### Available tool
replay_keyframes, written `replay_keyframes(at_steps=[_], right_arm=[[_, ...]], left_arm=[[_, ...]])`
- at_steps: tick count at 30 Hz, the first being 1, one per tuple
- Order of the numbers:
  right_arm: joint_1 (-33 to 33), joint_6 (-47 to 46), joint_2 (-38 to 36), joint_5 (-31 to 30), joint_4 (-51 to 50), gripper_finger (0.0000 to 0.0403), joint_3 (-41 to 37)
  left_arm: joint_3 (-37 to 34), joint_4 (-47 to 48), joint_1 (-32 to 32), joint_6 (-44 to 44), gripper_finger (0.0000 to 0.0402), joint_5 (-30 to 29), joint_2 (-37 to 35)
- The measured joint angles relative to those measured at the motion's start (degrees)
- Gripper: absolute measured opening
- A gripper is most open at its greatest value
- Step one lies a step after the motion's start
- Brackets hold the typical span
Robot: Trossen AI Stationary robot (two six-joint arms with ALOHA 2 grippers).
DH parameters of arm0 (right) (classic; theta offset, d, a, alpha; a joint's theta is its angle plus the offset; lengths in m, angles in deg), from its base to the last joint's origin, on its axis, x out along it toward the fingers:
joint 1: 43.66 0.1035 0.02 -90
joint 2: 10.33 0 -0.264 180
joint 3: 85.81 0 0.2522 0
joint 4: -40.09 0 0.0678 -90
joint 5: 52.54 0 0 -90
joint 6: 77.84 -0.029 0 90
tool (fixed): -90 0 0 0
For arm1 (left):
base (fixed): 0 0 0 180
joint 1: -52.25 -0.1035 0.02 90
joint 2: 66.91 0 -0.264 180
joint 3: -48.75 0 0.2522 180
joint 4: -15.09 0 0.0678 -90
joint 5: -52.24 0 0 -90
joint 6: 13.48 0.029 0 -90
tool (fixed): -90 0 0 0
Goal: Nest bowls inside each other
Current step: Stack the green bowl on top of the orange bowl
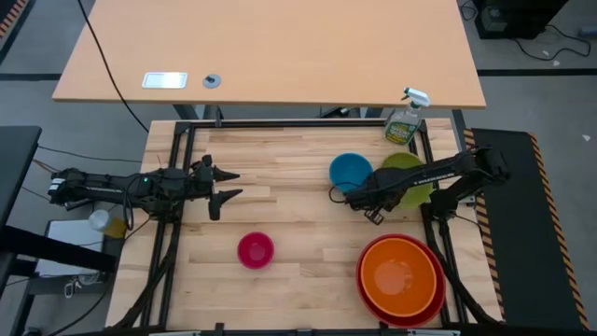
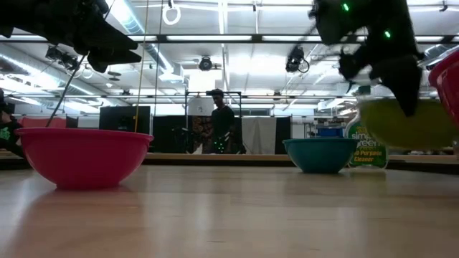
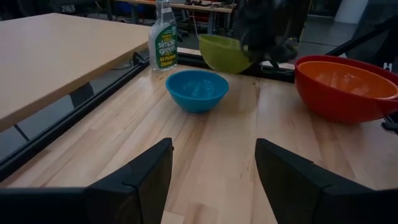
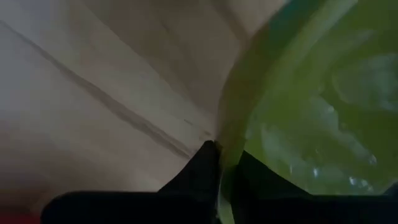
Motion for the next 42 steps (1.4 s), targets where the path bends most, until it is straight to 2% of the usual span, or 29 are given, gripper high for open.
replay_keyframes(at_steps=[4, 9, 15, 19, 22, 24, 30, 34, 39, 42], right_arm=[[2.3, -0.1, 0.0, -2.2, -4.0, 0.0034, 9.3], [6.3, -5.0, 0.0, -0.3, -4.9, 0.0028, 21.0], [10.4, -11.6, 0.4, 11.2, -5.0, 0.0030, 30.0], [14.4, -13.4, 0.3, 20.8, -4.6, 0.0031, 31.4], [18.0, -19.2, 0.3, 28.9, -3.8, 0.0031, 31.4], [20.5, -24.2, 0.3, 31.7, -2.0, 0.0032, 31.4], [27.4, -35.6, 0.8, 31.3, 3.7, 0.0032, 31.4], [30.4, -41.1, 3.2, 29.9, 7.9, 0.0032, 31.2], [31.7, -42.9, 9.2, 34.0, 8.8, 0.0032, 30.9], [31.8, -41.3, 12.8, 33.8, 8.8, 0.0032, 30.9]], left_arm=[[0.0, 0.0, 0.0, 0.1, 0.0231, 0.0, 0.0], [0.0, 0.0, 0.0, 0.0, 0.0231, 0.0, 0.0], [0.0, 0.0, 0.0, -0.2, 0.0231, 0.0, 0.0], [0.0, 0.0, 0.0, -0.4, 0.0231, 0.0, 0.0], [0.0, 0.5, 0.0, -0.4, 0.0231, 0.0, 0.0], [0.0, 1.0, 0.0, -0.4, 0.0231, 0.0, 0.0], [0.0, 0.4, 0.0, -0.3, 0.0231, 0.0, 0.0], [0.0, -4.6, -0.4, 1.0, 0.0231, -0.9, 0.0], [0.0, -8.9, -0.9, 1.4, 0.0231, -1.0, 0.0], [0.0, -9.0, -0.9, 1.4, 0.0231, -0.9, 0.0]])
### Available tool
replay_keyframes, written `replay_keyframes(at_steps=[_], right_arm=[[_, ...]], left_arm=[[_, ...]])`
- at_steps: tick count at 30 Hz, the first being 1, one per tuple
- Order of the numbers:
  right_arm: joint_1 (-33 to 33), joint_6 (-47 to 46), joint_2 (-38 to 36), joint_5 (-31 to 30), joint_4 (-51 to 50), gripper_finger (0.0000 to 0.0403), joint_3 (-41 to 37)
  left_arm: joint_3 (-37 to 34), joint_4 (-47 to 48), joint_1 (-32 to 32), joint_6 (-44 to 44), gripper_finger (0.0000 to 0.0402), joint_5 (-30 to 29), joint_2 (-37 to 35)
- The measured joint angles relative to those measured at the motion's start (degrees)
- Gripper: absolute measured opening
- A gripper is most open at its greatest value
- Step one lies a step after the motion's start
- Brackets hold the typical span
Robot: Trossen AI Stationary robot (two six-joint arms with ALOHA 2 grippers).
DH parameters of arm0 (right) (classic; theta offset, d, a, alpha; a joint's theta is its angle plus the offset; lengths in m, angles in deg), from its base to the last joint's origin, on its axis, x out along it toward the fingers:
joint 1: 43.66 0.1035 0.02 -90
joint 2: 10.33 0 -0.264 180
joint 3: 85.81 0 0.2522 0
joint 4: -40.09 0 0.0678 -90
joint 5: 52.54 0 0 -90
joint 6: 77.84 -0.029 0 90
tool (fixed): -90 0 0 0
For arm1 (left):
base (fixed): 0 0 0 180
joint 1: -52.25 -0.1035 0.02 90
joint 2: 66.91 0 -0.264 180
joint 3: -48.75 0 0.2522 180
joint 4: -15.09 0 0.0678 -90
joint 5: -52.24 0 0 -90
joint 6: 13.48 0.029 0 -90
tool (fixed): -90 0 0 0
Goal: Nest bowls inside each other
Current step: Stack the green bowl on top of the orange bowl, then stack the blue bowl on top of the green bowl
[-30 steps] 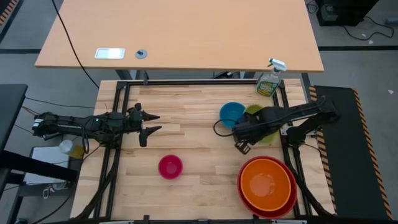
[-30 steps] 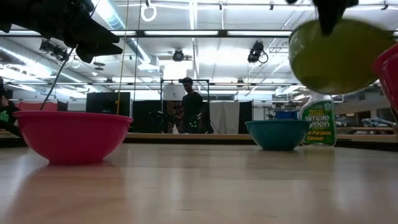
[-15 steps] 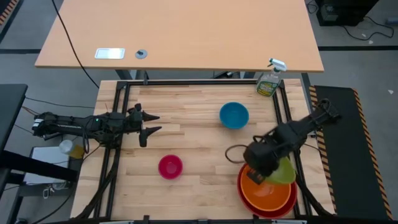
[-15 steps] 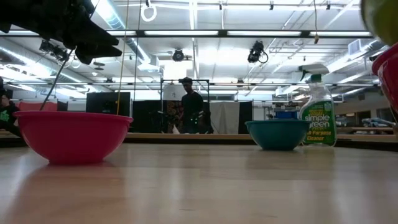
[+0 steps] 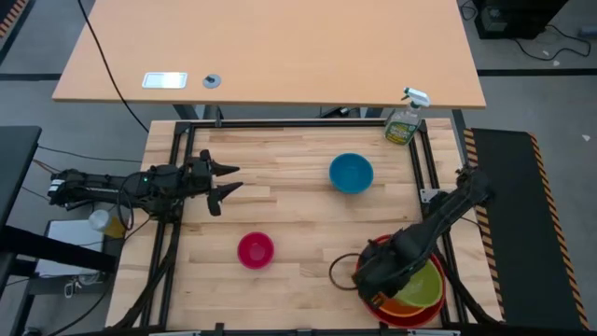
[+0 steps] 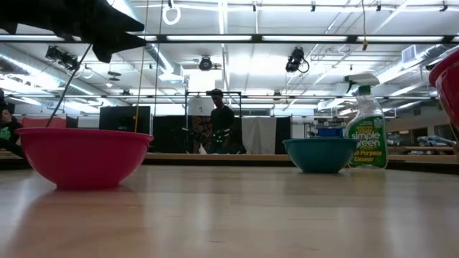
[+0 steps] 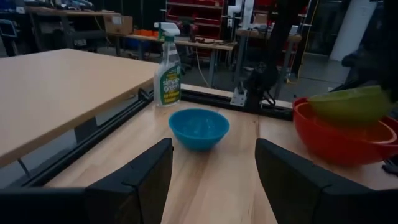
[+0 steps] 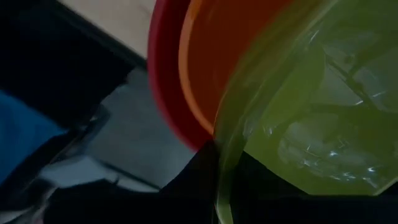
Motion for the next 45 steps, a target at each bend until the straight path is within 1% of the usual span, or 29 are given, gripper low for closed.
replay_keyframes(at_steps=[2, 6, 8, 10, 14, 16, 20, 23, 25, 28, 30, 32, 35, 38, 41, 43, 45], right_arm=[[0.0, 1.4, 2.3, -0.7, 0.0, 0.0032, 0.0], [0.0, 4.3, 6.3, -4.3, 0.1, 0.0034, 0.0], [0.0, 5.1, 7.9, -6.0, 0.4, 0.0041, 0.0], [0.0, 7.2, 9.4, -6.1, 1.0, 0.0056, 0.0], [0.1, 9.3, 11.1, -4.0, 2.4, 0.0104, 0.0], [0.1, 8.9, 11.1, -1.6, 2.9, 0.0130, 0.0], [-0.6, 5.1, 8.8, 3.5, 2.1, 0.0174, 0.8], [-1.2, 1.0, 5.9, 2.5, 0.6, 0.0189, 2.6], [-1.5, -1.2, 4.3, -0.9, -0.3, 0.0190, 4.2], [-1.9, -2.9, 2.2, -9.4, -4.5, 0.0189, 5.5], [-2.5, -2.7, 1.6, -14.8, -8.5, 0.0189, 5.5], [-3.4, -0.2, 1.7, -19.6, -12.7, 0.0188, 5.4], [-5.3, 5.2, 1.6, -28.4, -13.5, 0.0188, 3.8], [-8.8, 10.4, 1.7, -35.5, -13.1, 0.0188, 1.5], [-13.3, 16.4, 1.7, -39.6, -13.0, 0.0187, -1.6], [-16.3, 22.7, 1.7, -41.8, -12.3, 0.0187, -3.5], [-18.6, 30.9, 1.7, -46.0, -9.2, 0.0188, -5.7]], left_arm=[[0.0, 0.0, 0.0, 0.0, 0.0231, 0.0, 0.0], [0.0, -0.1, 0.0, 0.0, 0.0231, 0.0, 0.0], [0.0, -0.3, 0.0, 0.0, 0.0231, 0.0, 0.0], [0.0, -0.6, 0.0, 0.0, 0.0231, 0.0, 0.0], [0.0, -0.6, 0.0, 0.6, 0.0231, 0.0, 0.0], [0.0, -0.6, 0.0, 0.8, 0.0231, 0.0, 0.0], [0.0, -0.6, 0.0, 0.9, 0.0231, 0.0, 0.0], [0.0, -0.6, 0.0, 1.1, 0.0231, 0.0, 0.0], [0.0, -0.6, 0.0, 1.1, 0.0231, 0.0, 0.0], [0.0, -0.5, 0.0, 1.1, 0.0231, 0.0, 0.0], [0.0, -0.5, 0.0, 0.8, 0.0231, 0.0, 0.0], [0.0, -0.2, 0.2, 0.0, 0.0231, 0.0, 0.0], [0.0, 0.4, 0.2, -0.7, 0.0231, 0.6, 0.0], [0.0, 1.1, 0.2, -1.1, 0.0231, 0.7, 0.0], [0.0, 1.2, 0.2, -1.1, 0.0231, 0.7, 0.0], [0.0, 1.4, 0.2, -1.1, 0.0231, 0.7, 0.0], [0.0, 2.3, 0.2, -1.1, 0.0231, 0.7, 0.0]])
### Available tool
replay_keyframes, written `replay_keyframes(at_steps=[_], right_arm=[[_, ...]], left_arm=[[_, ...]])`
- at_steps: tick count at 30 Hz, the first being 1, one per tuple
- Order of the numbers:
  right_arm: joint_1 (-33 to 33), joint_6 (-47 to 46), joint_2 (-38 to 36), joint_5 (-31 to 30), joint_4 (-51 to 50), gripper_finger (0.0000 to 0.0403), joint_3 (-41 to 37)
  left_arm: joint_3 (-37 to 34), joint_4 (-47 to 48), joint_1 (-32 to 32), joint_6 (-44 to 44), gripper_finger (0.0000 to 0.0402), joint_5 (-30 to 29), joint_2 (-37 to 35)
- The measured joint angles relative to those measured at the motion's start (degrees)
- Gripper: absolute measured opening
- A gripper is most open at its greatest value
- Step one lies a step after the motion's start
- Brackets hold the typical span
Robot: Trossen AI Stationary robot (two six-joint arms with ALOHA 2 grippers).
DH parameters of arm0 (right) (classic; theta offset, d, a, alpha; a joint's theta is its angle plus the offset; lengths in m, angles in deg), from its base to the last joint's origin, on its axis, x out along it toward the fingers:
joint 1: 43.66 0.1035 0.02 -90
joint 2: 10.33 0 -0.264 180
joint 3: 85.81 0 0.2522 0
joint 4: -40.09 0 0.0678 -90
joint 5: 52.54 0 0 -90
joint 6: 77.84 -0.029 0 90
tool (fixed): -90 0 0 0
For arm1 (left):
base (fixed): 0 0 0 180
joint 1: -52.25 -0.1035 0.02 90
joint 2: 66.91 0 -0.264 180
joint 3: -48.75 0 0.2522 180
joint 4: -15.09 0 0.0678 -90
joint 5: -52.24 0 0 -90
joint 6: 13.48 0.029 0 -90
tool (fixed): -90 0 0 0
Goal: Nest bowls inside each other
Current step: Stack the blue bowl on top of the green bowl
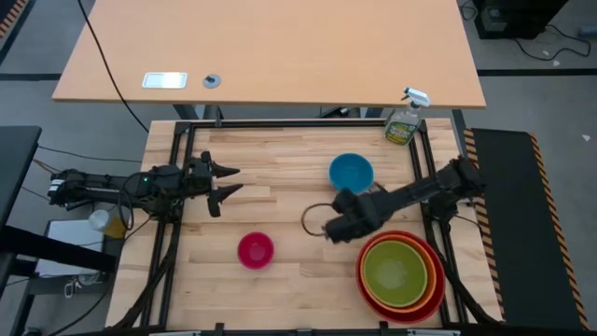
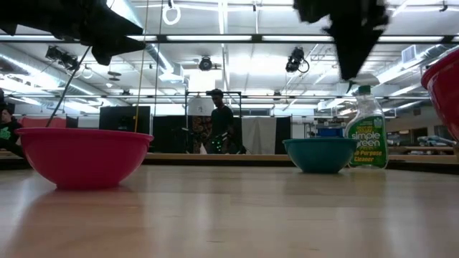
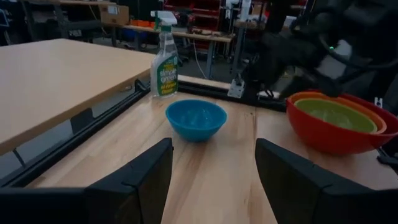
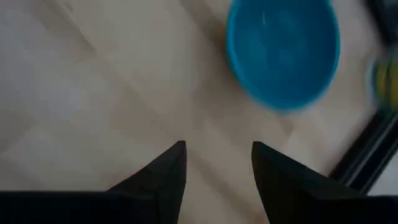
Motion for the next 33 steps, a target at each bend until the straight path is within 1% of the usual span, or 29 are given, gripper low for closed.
replay_keyframes(at_steps=[3, 5, 8, 11, 13, 15, 18, 20, 22, 25, 33], right_arm=[[-2.7, 13.6, 0.0, -2.7, 6.1, 0.0190, -3.7], [-4.5, 20.7, 0.0, -2.7, 10.4, 0.0196, -6.3], [-7.4, 28.9, 0.0, -1.6, 16.1, 0.0213, -10.2], [-9.9, 34.7, 0.0, -2.7, 18.7, 0.0234, -13.5], [-11.2, 36.5, 0.0, -4.6, 19.1, 0.0247, -15.1], [-12.3, 38.5, 0.0, -5.2, 20.3, 0.0257, -16.9], [-13.4, 42.7, 0.0, -5.1, 24.0, 0.0261, -19.6], [-13.8, 45.0, 0.0, -5.8, 27.1, 0.0256, -21.5], [-14.2, 45.7, 0.0, -7.8, 29.0, 0.0244, -23.1], [-14.6, 46.2, 0.0, -8.4, 31.7, 0.0211, -24.7], [-14.5, 46.2, 0.0, -7.5, 32.3, 0.0074, -25.8]], left_arm=[[0.0, 0.8, 0.0, 0.9, 0.0231, 0.0, 0.0], [0.0, 1.1, 0.0, 1.1, 0.0231, 0.0, 0.0], [0.0, 1.1, 0.0, 1.1, 0.0231, 0.0, 0.0], [0.0, 1.1, 0.0, 1.1, 0.0231, 0.0, 0.0], [0.0, 1.3, 0.0, 1.0, 0.0231, 0.0, 0.0], [0.0, 1.8, 0.0, 1.0, 0.0231, 0.0, 0.0], [0.0, 2.5, 0.0, 0.9, 0.0231, 0.0, 0.0], [0.0, 2.5, 0.0, 0.9, 0.0231, 0.0, 0.0], [0.0, 2.5, 0.0, 0.9, 0.0231, 0.0, 0.0], [0.0, 2.7, 0.0, 0.8, 0.0231, 0.0, 0.0], [0.0, 2.7, 0.0, 0.8, 0.0231, 0.0, 0.0]])
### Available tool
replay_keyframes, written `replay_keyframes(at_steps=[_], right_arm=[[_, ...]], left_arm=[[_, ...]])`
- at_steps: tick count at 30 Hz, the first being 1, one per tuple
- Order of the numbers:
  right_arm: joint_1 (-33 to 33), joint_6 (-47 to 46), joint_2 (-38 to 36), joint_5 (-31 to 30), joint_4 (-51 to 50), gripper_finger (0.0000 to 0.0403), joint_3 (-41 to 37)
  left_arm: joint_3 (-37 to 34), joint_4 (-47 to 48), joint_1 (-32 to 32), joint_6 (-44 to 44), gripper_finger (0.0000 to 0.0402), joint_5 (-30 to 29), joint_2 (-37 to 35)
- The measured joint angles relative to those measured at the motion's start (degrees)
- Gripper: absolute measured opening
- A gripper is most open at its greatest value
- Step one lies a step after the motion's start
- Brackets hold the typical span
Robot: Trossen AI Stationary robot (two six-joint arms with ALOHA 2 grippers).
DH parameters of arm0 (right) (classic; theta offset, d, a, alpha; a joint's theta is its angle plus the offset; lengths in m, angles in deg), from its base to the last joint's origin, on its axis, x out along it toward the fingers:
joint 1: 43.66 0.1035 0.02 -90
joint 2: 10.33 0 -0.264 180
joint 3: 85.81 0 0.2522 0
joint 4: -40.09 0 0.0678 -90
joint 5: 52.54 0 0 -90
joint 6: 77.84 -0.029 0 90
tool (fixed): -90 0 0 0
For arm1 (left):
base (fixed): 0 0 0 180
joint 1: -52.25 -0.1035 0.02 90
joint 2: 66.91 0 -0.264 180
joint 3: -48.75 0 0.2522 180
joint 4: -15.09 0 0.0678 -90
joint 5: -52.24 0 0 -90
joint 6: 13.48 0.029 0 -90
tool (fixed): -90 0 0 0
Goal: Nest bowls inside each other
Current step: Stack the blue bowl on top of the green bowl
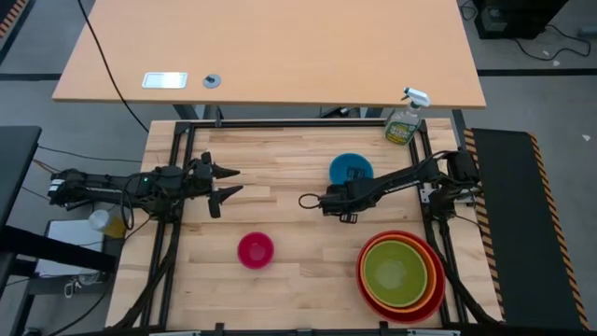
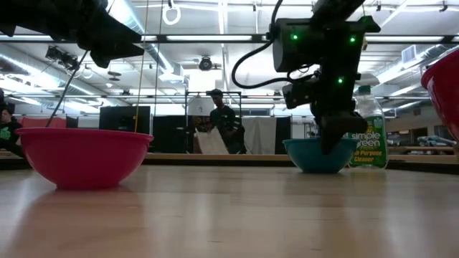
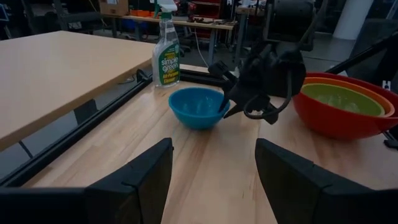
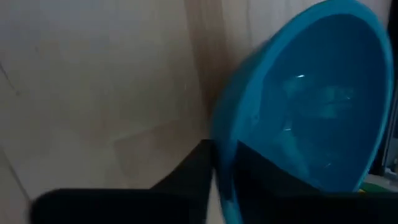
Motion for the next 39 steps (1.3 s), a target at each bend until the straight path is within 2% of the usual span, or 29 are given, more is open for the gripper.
replay_keyframes(at_steps=[3, 6, 12, 17, 22, 27, 39], right_arm=[[0.5, 0.1, 0.0, 1.7, -0.5, 0.0026, 0.0], [1.6, -2.1, 0.0, 4.3, -5.7, 0.0021, 2.3], [5.5, -16.8, 0.0, 3.9, -22.9, 0.0039, 14.7], [7.1, -34.9, 0.0, 11.3, -37.0, 0.0023, 27.0], [9.5, -44.1, 0.0, 21.8, -36.5, 0.0026, 34.3], [14.2, -50.1, 0.3, 29.7, -36.7, 0.0027, 35.2], [31.5, -60.7, 0.3, 37.2, -35.8, 0.0031, 35.3]], left_arm=[[0.0, 0.0, 0.0, 0.0, 0.0231, 0.0, 0.0], [0.0, 0.0, 0.0, 0.0, 0.0231, 0.0, 0.0], [0.0, 0.0, 0.0, 0.2, 0.0231, 0.0, 0.0], [0.0, 0.0, -0.1, 0.2, 0.0231, 0.0, 0.0], [0.0, 0.0, -0.1, -0.4, 0.0231, 0.0, 0.0], [0.0, 0.7, 0.0, -0.9, 0.0231, 0.0, 0.0], [0.0, 0.9, 0.0, -1.3, 0.0231, 0.0, 0.0]])
